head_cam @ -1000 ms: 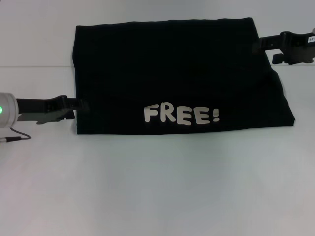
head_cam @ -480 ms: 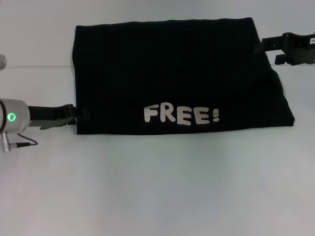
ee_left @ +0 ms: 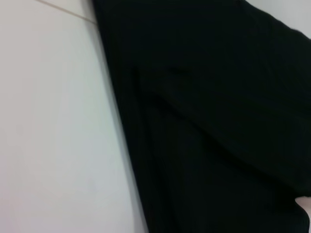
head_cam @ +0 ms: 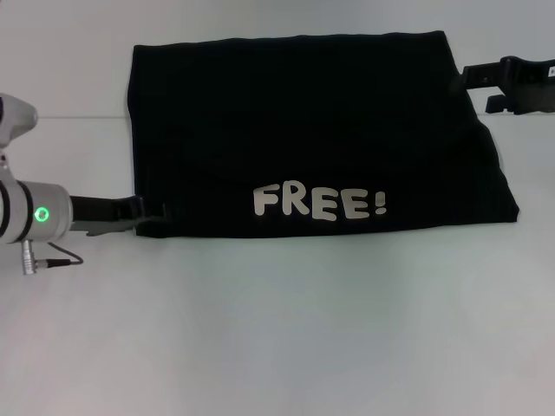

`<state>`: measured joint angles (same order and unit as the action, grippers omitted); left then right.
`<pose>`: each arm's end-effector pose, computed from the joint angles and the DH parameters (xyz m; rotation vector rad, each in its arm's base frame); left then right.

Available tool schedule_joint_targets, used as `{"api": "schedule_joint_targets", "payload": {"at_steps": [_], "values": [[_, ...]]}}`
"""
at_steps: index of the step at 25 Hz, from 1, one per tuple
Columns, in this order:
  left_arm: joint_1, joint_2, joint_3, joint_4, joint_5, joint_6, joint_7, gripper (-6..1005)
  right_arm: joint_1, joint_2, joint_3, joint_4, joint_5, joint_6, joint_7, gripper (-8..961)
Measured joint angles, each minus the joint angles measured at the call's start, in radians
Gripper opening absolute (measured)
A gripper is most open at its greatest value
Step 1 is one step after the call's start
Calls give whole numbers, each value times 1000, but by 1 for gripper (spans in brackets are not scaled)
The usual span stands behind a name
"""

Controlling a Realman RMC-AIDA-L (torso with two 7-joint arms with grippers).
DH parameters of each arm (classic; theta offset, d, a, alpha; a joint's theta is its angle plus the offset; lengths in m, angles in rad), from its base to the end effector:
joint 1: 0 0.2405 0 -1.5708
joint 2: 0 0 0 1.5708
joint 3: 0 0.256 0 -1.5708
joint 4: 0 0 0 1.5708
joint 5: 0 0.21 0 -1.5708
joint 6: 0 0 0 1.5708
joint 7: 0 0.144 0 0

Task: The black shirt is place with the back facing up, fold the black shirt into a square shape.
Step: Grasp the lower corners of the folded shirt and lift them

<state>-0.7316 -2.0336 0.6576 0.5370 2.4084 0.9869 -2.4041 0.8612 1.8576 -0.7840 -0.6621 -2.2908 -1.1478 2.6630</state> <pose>-0.2972 0.4109 0.0013 -1.9810 -1.6726 -0.3132 0.2206 0.4695 0.0921 -2.0096 1.6150 0.4453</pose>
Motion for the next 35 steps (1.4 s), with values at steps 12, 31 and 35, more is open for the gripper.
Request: {"api": "schedule_joint_targets", "payload": {"at_steps": [12, 31, 35], "values": [[-4, -1, 21, 13, 1, 2, -54, 293, -8, -2, 7, -1, -4, -19, -1, 834], [-27, 9, 0, 49, -8, 61, -58, 0, -137, -12, 27, -64, -169, -215, -78, 758], [-38, 9, 0, 49, -8, 58, -63, 0, -155, -5, 35, -56, -171, -159, -83, 632]]}}
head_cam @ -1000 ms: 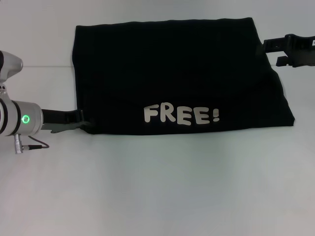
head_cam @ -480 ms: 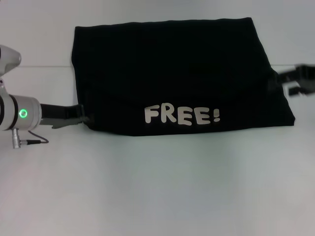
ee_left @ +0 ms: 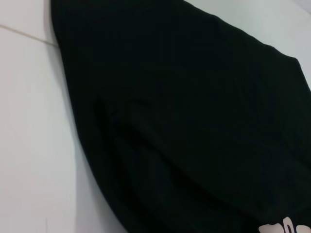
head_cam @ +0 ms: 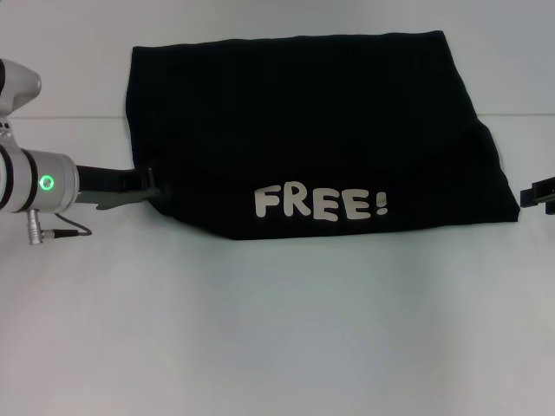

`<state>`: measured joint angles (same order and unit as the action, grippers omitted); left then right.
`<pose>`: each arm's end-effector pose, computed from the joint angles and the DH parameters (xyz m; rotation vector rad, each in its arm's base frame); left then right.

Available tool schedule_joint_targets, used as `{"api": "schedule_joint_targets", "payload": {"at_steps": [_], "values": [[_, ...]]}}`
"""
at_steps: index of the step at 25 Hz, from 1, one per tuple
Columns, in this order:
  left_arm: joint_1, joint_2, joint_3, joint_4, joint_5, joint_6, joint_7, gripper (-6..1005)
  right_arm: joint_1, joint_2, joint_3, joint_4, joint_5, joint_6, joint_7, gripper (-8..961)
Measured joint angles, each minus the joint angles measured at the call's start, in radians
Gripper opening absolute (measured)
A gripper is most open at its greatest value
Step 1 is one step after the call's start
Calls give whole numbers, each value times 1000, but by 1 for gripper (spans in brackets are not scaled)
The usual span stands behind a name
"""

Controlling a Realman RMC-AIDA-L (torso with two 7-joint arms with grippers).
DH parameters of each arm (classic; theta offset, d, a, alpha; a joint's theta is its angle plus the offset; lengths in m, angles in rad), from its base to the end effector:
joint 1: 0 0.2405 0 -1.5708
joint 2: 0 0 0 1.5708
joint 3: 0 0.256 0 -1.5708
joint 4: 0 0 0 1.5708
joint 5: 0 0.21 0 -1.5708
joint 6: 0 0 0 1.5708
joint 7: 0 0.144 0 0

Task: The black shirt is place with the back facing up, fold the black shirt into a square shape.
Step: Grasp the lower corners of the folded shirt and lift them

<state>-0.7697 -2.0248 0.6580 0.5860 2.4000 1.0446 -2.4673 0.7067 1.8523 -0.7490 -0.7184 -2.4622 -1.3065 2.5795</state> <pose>-0.2732 0.4253 0.0132 -2.0035 -1.6763 -0.3674 0.2977 0.4113 0.0981 -2.0141 1.6806 0.1337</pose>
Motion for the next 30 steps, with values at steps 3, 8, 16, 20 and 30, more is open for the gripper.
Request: {"api": "schedule_joint_targets", "payload": {"at_steps": [3, 8, 16, 20, 30], "values": [[-3, -1, 0, 0, 0, -8, -1, 0, -6, 18, 2, 5, 2, 66, -20, 517], [-6, -1, 0, -1, 0, -11, -3, 0, 19, 50, -7, 58, -4, 168, -81, 481], [0, 0, 0, 0, -1, -9, -14, 0, 50, 51, -16, 115, -59, 231, -102, 537], [0, 0, 0, 0, -1, -10, -15, 0, 51, 64, -17, 112, -73, 256, -107, 650], [-1, 0, 0, -2, -3, -11, -15, 1, 72, 132, -56, 151, -98, 385, -133, 711]]}}
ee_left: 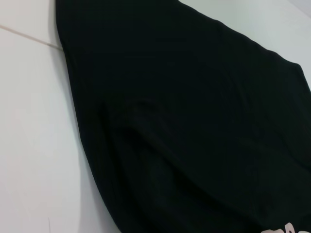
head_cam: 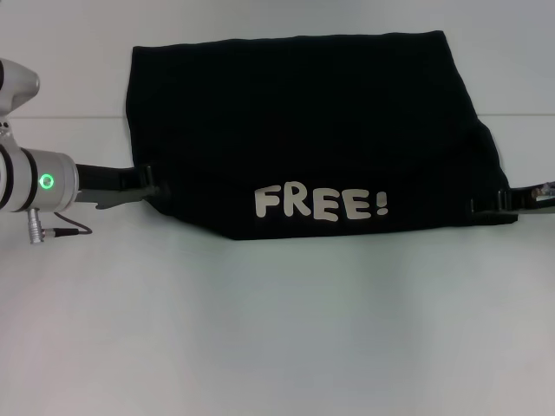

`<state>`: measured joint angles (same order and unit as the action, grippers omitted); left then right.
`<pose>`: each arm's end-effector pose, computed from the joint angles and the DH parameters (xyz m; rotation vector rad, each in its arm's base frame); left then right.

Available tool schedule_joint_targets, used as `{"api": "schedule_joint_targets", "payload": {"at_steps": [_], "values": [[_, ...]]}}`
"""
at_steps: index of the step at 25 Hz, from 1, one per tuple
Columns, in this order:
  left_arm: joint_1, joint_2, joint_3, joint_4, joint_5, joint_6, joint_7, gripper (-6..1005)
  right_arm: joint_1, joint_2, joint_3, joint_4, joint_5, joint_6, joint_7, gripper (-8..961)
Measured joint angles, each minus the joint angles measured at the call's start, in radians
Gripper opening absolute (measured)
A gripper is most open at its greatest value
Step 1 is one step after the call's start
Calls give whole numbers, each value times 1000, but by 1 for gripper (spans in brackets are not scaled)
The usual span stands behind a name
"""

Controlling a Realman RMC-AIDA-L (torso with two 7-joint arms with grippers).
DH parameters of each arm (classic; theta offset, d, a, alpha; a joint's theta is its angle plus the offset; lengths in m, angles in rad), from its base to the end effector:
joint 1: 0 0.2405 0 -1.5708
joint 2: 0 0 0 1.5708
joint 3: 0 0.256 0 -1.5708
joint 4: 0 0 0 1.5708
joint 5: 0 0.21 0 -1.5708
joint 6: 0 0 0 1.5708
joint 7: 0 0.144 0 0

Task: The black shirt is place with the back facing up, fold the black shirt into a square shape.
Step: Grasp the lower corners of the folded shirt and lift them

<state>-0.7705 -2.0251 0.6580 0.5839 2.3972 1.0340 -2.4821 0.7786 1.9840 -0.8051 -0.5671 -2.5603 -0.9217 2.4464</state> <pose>-0.2734 0.4264 0.0134 -1.9837 -1.6886 -0.3777 0.2959 0.4330 0.0248 -2.0286 1.4227 0.0307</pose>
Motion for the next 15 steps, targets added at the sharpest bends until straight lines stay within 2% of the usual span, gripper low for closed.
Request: {"api": "schedule_joint_targets", "payload": {"at_steps": [9, 15], "values": [[1, -7, 0, 2, -1, 0, -1, 1, 5, -4, 8, -13, -22, -16, 47, 664], [1, -7, 0, -1, -1, 2, -1, 1, 6, -7, 13, -13, -19, -18, 47, 379]]}}
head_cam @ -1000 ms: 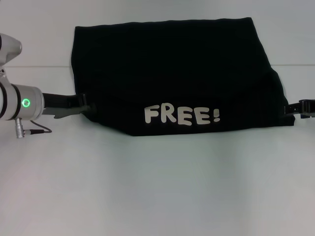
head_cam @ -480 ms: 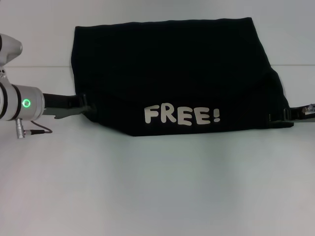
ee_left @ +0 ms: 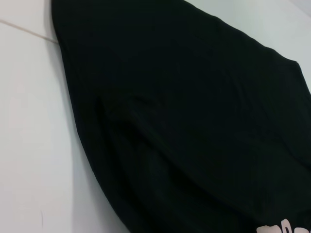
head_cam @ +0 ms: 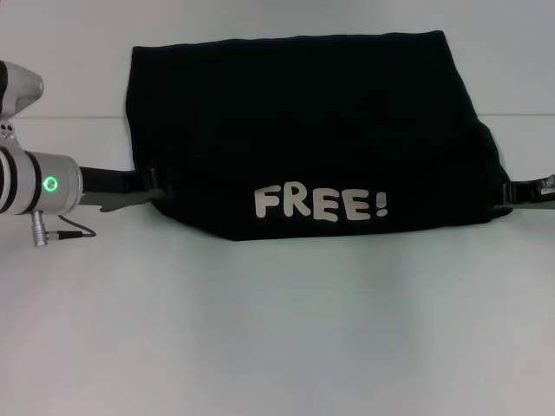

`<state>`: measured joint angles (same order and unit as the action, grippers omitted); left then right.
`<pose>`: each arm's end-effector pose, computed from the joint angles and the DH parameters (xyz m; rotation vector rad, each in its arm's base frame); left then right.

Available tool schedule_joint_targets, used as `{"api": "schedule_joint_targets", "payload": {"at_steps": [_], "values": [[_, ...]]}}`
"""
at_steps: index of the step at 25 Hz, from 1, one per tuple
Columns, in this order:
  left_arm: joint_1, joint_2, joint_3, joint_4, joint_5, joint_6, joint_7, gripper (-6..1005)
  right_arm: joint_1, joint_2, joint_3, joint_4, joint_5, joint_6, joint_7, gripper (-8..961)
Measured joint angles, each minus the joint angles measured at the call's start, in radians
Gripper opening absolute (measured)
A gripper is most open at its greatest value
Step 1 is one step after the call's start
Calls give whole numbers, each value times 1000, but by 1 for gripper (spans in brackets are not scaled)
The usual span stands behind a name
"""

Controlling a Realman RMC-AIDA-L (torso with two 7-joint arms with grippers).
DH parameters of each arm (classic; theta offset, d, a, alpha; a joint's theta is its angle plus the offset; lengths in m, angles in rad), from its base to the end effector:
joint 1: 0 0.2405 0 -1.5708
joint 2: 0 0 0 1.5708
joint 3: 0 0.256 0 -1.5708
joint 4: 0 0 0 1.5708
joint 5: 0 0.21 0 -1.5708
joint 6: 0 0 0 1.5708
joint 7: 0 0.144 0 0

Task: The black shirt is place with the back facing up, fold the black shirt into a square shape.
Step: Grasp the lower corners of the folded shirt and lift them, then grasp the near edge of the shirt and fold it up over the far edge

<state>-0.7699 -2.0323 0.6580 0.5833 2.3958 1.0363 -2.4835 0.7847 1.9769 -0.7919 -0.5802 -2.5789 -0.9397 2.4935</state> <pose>-0.2723 0.4248 0.0096 -1.9881 -1.6988 -0.3807 0.2943 0.4354 0.0313 -1.9978 1.4572 0.0422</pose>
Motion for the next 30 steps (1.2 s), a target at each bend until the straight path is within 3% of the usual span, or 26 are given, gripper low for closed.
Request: {"api": "schedule_joint_targets", "payload": {"at_steps": [8, 13, 18, 21, 25, 30], "values": [[-1, 5, 1, 5, 0, 44, 4, 1, -13, -7, 26, -63, -1, -83, 22, 51], [-12, 33, 9, 21, 9, 159, 5, 1, -73, 10, 36, -257, -6, -249, 95, 51], [-11, 61, 4, 67, 30, 382, 4, 1, -122, 18, 37, -403, -80, -465, 198, 51], [4, 61, 4, 107, 63, 520, 2, 0, -155, 23, 42, -462, -97, -592, 215, 51], [39, 56, 8, 143, 99, 703, 34, 0, -222, 53, 52, -550, -82, -782, 186, 51], [92, 40, 5, 159, 179, 874, 104, 0, -295, 73, 100, -598, -67, -959, 128, 52]]}}
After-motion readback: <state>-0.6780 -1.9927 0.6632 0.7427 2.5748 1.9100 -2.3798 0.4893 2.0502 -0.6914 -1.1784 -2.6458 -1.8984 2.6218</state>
